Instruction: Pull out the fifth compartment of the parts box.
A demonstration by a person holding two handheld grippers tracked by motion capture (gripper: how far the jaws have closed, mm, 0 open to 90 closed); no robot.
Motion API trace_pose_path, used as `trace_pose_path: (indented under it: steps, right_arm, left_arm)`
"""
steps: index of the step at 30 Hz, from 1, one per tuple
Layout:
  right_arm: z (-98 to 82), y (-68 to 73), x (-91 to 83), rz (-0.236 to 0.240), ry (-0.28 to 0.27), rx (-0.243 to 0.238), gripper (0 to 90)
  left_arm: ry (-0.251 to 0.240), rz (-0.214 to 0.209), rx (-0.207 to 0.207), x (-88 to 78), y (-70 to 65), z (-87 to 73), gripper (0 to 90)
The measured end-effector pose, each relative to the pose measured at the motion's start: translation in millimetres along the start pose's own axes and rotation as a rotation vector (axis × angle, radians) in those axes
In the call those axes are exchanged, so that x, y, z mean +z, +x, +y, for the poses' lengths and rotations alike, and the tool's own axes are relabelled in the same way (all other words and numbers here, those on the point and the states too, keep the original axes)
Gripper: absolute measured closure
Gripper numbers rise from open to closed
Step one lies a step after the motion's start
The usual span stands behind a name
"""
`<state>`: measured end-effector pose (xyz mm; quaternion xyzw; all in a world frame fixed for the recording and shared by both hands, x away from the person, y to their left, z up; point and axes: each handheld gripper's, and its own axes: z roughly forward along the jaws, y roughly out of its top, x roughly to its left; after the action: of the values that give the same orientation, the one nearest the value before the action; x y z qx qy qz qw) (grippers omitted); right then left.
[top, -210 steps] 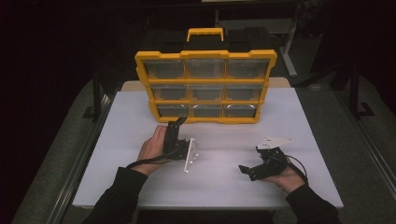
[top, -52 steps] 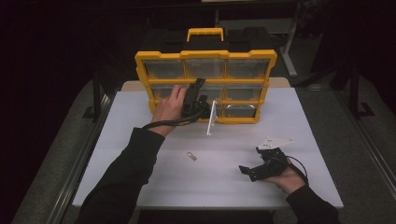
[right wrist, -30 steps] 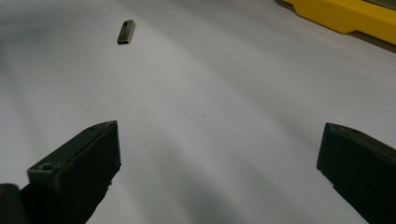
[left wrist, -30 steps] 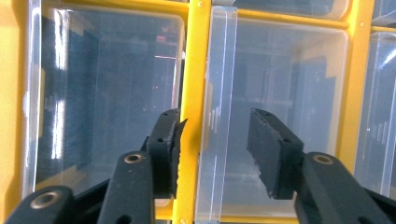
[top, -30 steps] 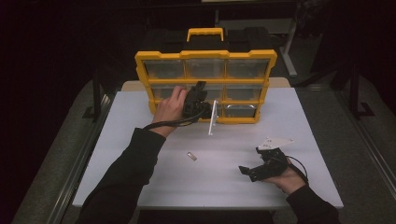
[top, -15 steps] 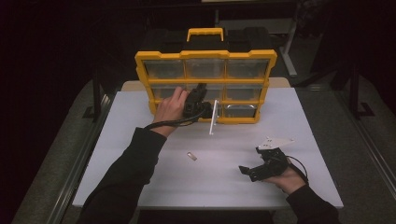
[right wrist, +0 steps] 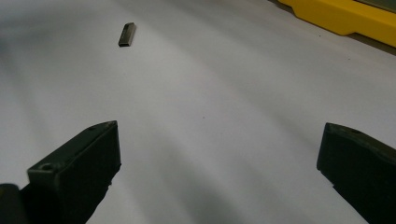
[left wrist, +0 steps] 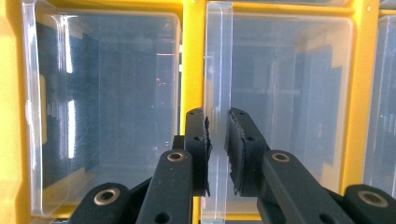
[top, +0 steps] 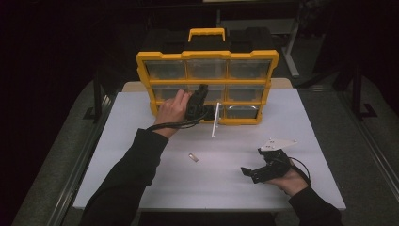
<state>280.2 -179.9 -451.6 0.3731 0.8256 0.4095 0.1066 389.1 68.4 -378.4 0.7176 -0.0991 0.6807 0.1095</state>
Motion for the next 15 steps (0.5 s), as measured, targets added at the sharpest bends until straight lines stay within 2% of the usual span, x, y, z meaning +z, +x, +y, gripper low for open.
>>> trace_pose_path:
  steps: [15]
  right_arm:
    - [0.0,0.2,0.2,0.0,0.002,0.003,0.0]
  left_arm:
    - [-0.003,-0.008,0.009,-3.1,0.1,0.1,79.1]
